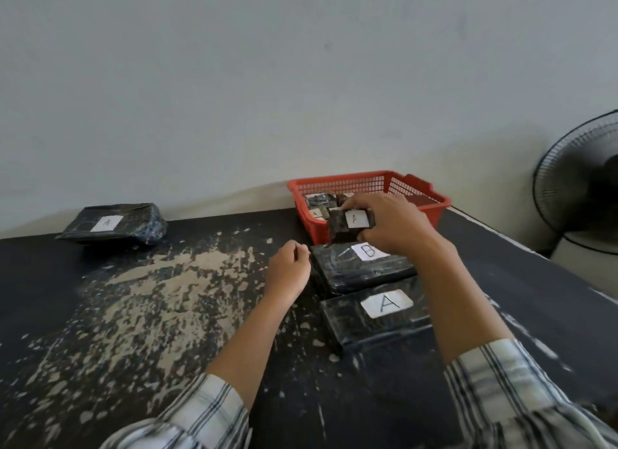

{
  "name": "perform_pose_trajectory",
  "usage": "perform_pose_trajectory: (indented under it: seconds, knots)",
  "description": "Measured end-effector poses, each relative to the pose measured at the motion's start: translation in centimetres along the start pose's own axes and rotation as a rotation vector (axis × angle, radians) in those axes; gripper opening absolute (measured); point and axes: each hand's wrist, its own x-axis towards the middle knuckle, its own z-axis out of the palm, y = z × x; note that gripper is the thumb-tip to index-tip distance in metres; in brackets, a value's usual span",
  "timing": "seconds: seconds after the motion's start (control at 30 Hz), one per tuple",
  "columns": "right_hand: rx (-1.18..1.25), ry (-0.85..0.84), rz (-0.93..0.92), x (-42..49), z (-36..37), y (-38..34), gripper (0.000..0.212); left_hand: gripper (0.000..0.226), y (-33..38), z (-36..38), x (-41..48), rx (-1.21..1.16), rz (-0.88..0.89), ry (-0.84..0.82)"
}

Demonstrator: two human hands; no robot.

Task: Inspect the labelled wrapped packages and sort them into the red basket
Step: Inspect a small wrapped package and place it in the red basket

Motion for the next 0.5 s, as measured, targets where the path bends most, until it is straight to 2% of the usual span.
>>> perform_pose_trajectory:
  seconds: [0.2, 0.37, 0.5]
  knots:
    - [-0.027, 0.097, 0.198, 0.2, -2.2, 6.2, 0.058, 0.018, -1.2, 2.3, 0.6, 0.041, -0.035, 0.173]
    - [-0.088, 0.160, 0.368, 0.5, -2.4, 11.1, 0.048, 0.020, -2.1, 2.5, 1.5, 0.096, -0.083, 0.214]
    - [-0.073, 0.156, 0.430, 0.6, -0.5, 14.3, 0.044, 0.022, -2.2, 2.8, 1.5, 0.139, -0.073, 0.250]
